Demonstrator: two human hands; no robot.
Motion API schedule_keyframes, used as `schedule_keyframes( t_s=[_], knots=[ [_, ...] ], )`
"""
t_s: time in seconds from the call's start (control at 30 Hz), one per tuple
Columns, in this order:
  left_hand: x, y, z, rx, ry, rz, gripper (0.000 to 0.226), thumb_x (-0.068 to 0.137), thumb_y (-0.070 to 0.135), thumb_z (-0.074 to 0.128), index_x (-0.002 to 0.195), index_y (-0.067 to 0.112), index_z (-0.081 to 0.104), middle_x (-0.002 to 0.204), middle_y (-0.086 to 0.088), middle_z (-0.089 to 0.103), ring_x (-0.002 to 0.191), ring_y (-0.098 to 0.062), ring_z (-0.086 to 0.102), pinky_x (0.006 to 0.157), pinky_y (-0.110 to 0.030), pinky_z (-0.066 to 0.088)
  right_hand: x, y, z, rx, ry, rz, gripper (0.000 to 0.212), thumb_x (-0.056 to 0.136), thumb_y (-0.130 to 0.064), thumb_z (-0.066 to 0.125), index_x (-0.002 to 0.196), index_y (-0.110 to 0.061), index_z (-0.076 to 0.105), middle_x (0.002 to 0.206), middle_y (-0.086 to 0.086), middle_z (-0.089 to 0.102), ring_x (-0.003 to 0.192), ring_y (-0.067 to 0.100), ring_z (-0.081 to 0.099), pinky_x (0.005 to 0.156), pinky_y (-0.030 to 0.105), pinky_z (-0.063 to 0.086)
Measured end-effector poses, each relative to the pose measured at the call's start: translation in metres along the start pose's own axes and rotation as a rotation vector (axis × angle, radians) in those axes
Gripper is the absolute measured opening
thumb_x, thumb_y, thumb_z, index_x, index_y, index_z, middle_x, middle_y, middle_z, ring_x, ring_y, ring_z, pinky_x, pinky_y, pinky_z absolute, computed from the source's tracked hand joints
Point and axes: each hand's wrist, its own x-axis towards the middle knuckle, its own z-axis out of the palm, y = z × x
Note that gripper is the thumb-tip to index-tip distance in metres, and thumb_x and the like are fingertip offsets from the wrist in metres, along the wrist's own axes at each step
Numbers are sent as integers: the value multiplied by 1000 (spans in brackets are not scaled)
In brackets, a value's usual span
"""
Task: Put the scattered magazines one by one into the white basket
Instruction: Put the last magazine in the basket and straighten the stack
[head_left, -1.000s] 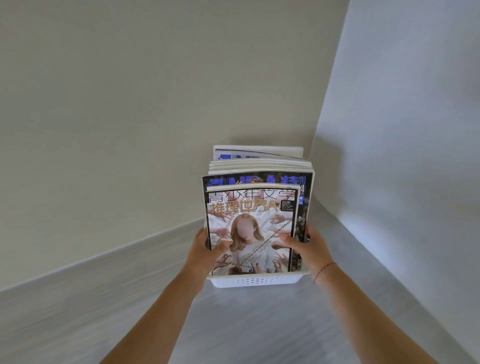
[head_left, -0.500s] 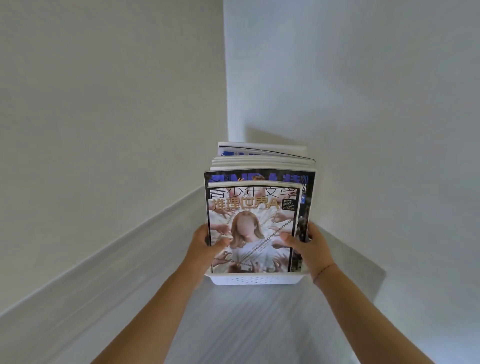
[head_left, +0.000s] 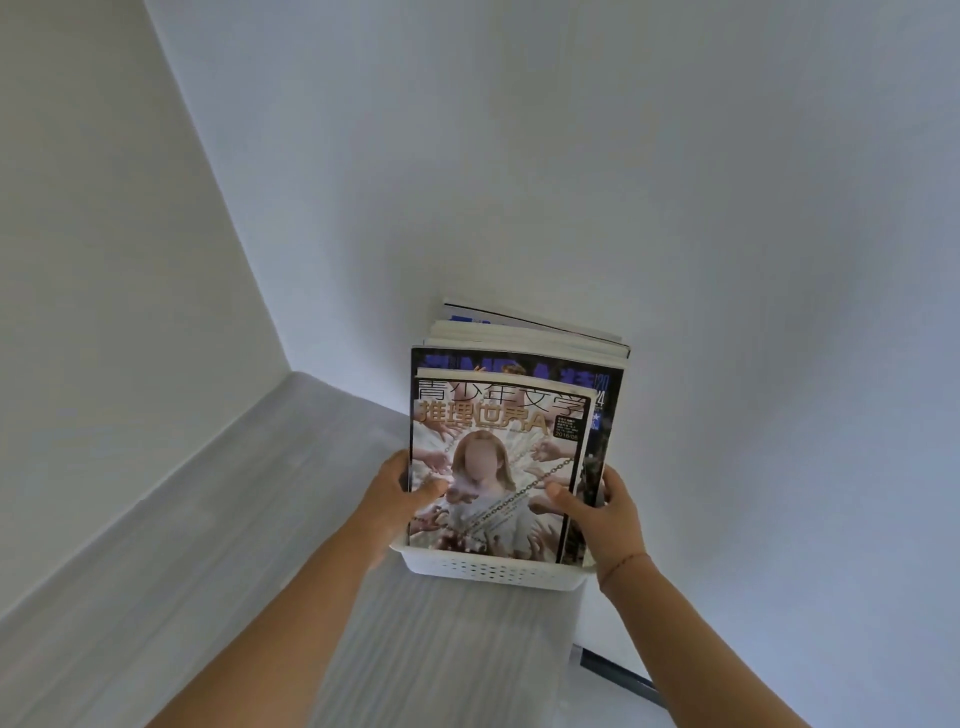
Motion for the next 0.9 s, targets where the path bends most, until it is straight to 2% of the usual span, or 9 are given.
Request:
schedule_keyframes(
  t_s=[0.1, 0.23, 0.37, 0.47, 0.53, 0.6, 0.7, 0.8, 0.9],
  knots=[
    [16, 3, 3, 16, 2, 4, 20, 82, 18, 71, 91, 35, 64, 109, 10, 54, 94, -4, 53, 66, -11, 39, 10, 3, -1, 23, 25, 3, 39, 71, -21, 79, 104, -26, 58, 90, -1, 69, 88, 16, 67, 72, 26, 53],
    [27, 6, -2, 9, -18, -23, 22, 81, 19, 72, 93, 36, 64, 112, 4, 57, 95, -9, 59, 63, -15, 47, 17, 4, 7, -6, 64, 20, 53, 70, -23, 80, 112, -28, 48, 101, 0, 64, 92, 13, 63, 88, 35, 52],
    [37, 5, -5, 26, -16, -27, 24, 79, 21, 75, 91, 38, 64, 121, 7, 59, 110, -20, 56, 93, -38, 47, 20, 6, 9, -49, 83, 97, 89, 67, -28, 82, 139, -21, 31, 132, 8, 52, 119, 25, 54, 105, 45, 43],
    [38, 7, -7, 5, -33, -47, 25, 78, 21, 75, 92, 38, 64, 113, 14, 61, 110, -19, 56, 85, -30, 46, 24, 4, 9, -109, 64, 163, 105, 64, -37, 83, 147, -19, 20, 141, 10, 43, 128, 29, 46, 109, 50, 38],
    [36, 5, -9, 0, -47, -88, 35, 77, 22, 76, 107, 34, 62, 116, 12, 63, 109, -20, 60, 81, -29, 50, 25, 0, 6, -159, 51, 251, 102, 62, -42, 83, 144, -17, 26, 138, 9, 46, 125, 31, 47, 106, 52, 40],
    [32, 0, -9, -33, -38, -178, 47, 79, 22, 73, 123, 25, 56, 117, 2, 66, 99, -18, 65, 77, -32, 52, 24, 0, 3, -59, 8, 349, 86, 63, -38, 83, 133, -14, 39, 129, 11, 54, 116, 33, 54, 100, 54, 45],
    [25, -9, -6, -182, 2, -262, 39, 93, 14, 55, 130, 22, 53, 105, 3, 70, 92, -18, 68, 72, -34, 53, 17, 3, 2, 90, -47, 477, 65, 66, -31, 82, 120, -15, 49, 117, 13, 63, 108, 35, 60, 91, 60, 48],
    [24, -10, -4, -295, 59, -297, 36, 101, 16, 34, 127, 25, 56, 115, -5, 69, 104, -29, 66, 83, -43, 54, 11, 5, 2, 74, 12, 504, 55, 69, -31, 80, 115, -18, 53, 111, 8, 64, 102, 30, 58, 88, 53, 49],
    [29, -7, -5, -323, 76, -298, 39, 101, 16, 32, 106, 31, 67, 102, -4, 75, 91, -28, 72, 70, -38, 57, 8, 8, 4, 114, 58, 505, 50, 70, -30, 80, 111, -16, 54, 110, 7, 63, 104, 28, 56, 92, 53, 47]
  ],
)
